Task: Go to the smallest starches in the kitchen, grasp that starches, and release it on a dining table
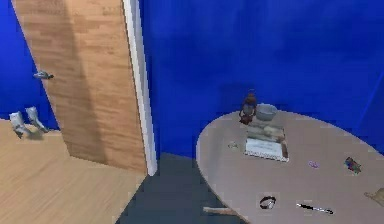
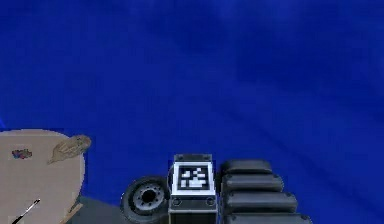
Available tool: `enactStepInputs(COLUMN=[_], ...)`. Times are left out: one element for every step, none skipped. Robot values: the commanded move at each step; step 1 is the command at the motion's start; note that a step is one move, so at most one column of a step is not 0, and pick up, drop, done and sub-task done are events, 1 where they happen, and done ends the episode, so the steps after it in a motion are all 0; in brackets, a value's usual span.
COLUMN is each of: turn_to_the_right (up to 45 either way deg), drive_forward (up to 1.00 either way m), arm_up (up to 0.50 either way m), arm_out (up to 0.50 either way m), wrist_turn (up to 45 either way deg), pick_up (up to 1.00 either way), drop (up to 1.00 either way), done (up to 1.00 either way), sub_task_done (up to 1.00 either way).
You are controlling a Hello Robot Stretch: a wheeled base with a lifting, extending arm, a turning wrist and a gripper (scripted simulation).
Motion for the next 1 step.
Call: enactStepInputs(turn_to_the_right=[-45.0], drive_forward=[0.0], arm_up=[0.0], arm_out=[0.0], wrist_turn=[0.0], pick_up=[0.0], drop=[0.0], done=[0.0], sub_task_done=[0.0])
